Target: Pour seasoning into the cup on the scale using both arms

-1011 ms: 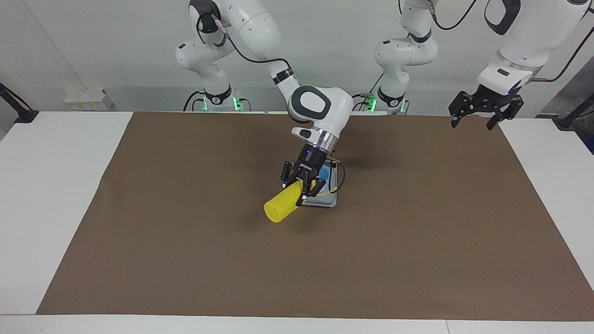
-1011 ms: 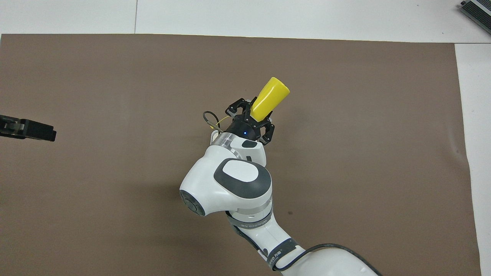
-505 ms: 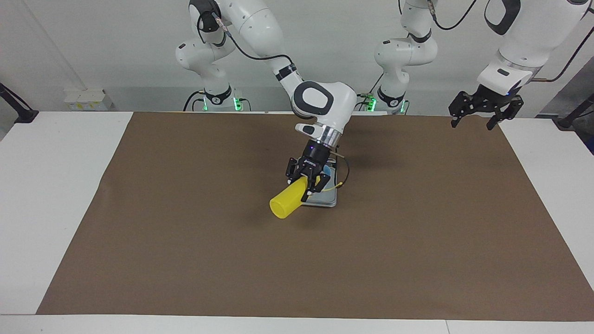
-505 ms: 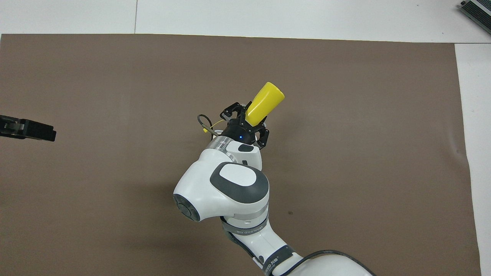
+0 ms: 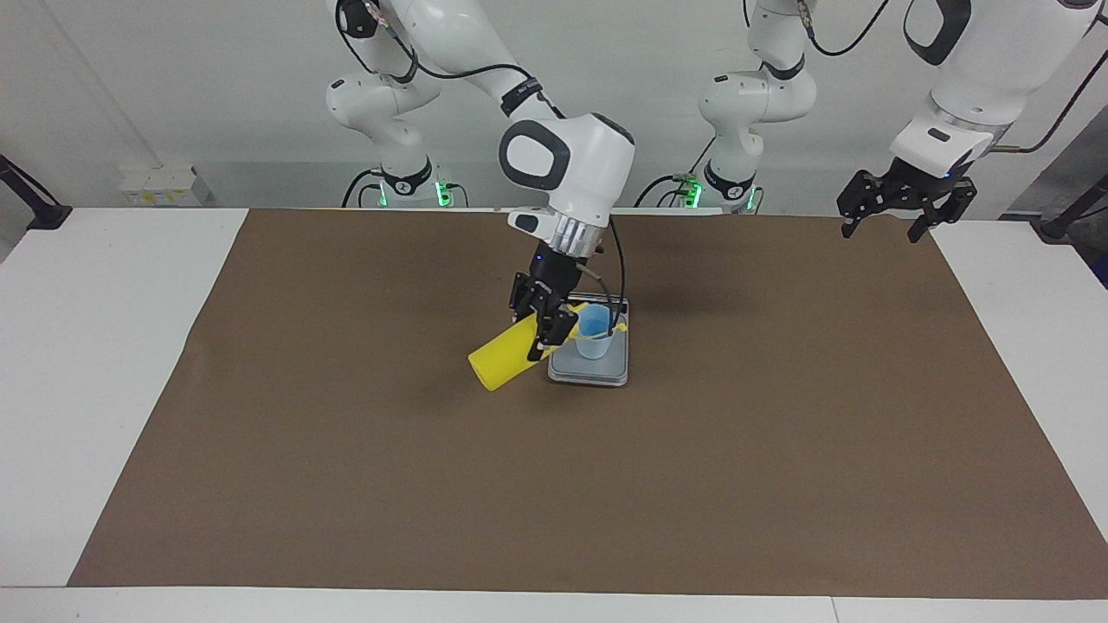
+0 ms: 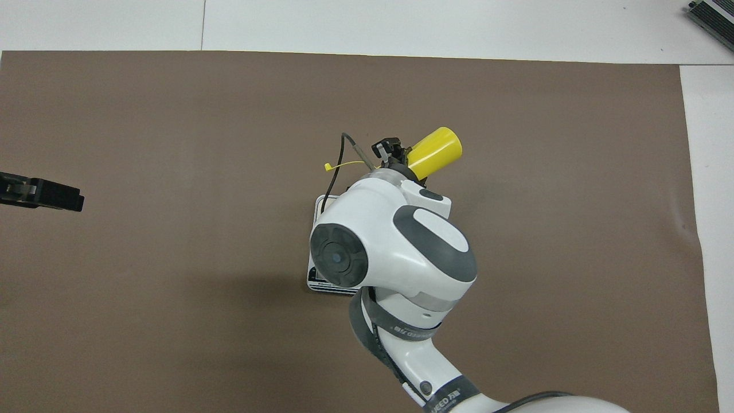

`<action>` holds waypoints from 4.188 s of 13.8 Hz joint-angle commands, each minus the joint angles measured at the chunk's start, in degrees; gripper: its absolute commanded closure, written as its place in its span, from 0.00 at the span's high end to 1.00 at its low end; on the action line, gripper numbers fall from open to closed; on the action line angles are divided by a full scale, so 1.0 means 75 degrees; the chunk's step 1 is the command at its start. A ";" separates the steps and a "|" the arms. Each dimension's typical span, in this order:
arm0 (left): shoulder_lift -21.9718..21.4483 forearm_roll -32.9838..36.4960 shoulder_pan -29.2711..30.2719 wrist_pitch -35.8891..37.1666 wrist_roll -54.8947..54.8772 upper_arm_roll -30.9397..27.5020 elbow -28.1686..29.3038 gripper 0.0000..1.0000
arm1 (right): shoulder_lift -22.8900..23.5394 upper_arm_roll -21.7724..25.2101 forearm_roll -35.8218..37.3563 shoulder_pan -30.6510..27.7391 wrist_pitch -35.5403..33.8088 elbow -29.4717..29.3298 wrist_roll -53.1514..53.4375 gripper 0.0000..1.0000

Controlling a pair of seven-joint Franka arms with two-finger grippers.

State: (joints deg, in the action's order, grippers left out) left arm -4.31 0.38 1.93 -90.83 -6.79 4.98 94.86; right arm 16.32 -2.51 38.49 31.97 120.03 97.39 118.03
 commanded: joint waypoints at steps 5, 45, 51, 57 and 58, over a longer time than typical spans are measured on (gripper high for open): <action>-0.0234 -0.0098 0.0012 -0.0088 -0.0044 -0.0031 0.0255 1.00 | -0.0887 -0.0076 -0.2970 -0.0956 -0.0485 0.0972 -0.1964 0.00; -0.0234 -0.0098 0.0012 -0.0088 -0.0044 -0.0031 0.0255 1.00 | -0.2351 -0.0099 -0.5615 -0.4311 -0.1437 0.1464 -1.1647 1.00; -0.0234 -0.0098 0.0012 -0.0088 -0.0044 -0.0019 0.0255 1.00 | -0.2329 -0.0111 -0.4651 -0.3571 -0.2409 0.0294 -1.2900 1.00; -0.0234 -0.0098 0.0012 -0.0088 -0.0044 -0.0031 0.0255 1.00 | -0.2387 -0.0064 -0.4734 -0.3653 -0.3311 -0.0481 -1.3767 1.00; -0.0234 -0.0098 0.0012 -0.0088 -0.0044 -0.0031 0.0255 1.00 | -0.2434 -0.0006 -0.4757 -0.3665 -0.3428 -0.0470 -1.3931 1.00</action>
State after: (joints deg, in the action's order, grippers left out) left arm -4.31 0.38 1.93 -90.83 -6.79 4.98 94.86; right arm -1.81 -2.89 2.54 5.39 96.40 94.95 16.93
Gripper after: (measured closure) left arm 0.000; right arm 0.000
